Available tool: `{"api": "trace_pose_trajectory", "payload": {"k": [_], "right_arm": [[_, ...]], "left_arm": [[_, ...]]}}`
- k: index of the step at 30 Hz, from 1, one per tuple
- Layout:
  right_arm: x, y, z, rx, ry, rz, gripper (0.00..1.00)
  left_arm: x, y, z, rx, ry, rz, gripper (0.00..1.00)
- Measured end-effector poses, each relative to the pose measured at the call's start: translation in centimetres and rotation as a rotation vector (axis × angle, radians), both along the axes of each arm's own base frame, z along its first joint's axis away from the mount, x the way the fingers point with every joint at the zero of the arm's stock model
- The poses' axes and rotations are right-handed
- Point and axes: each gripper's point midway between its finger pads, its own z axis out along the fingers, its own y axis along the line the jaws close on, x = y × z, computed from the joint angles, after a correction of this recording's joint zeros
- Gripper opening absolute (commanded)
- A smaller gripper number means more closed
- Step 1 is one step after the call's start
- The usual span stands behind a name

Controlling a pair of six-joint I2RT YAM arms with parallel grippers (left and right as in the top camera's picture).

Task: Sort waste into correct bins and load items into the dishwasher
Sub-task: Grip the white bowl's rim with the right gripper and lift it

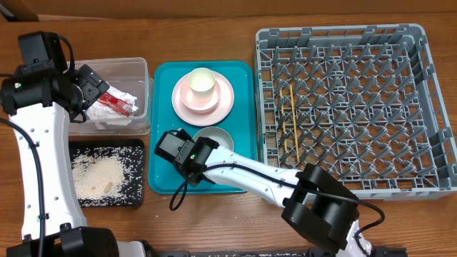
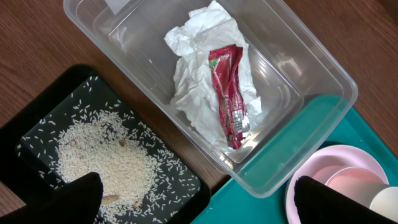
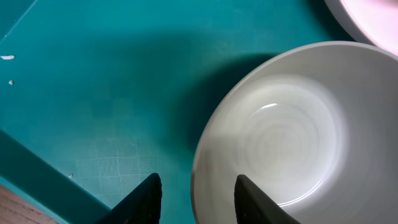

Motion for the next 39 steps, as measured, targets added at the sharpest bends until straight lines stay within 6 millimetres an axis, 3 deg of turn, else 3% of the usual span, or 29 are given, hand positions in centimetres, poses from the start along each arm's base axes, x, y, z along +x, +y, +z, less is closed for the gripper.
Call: {"api": "trace_pose_trajectory", "payload": {"k": [13,19,22,29,39], "right_arm": [[-0.22,-0.35,-0.10,-0.014,0.010,-0.001,0.33],[-0.69,-0.60,-0.25,-0.023,0.034,0.002,0.35],[-0.74,-0.63,-0.26,-0.023,0.036,-0.001,0.41],[-0.84,-0.74,-0.30,-0.027,0.042,0.002,0.40],[-0.86,-0.76,-0.31,-0.029,0.043,0.003,0.27]], "left_arm": [[0.01,0.00,0.00,0.000,0.000,0.000,1.00],[0.00,0.00,0.00,0.000,0.000,0.000,1.00],[0.01,0.00,0.00,0.000,0.000,0.000,1.00],[0.00,0.00,0.00,0.000,0.000,0.000,1.00],[0.01,0.00,0.00,0.000,0.000,0.000,1.00]]}}
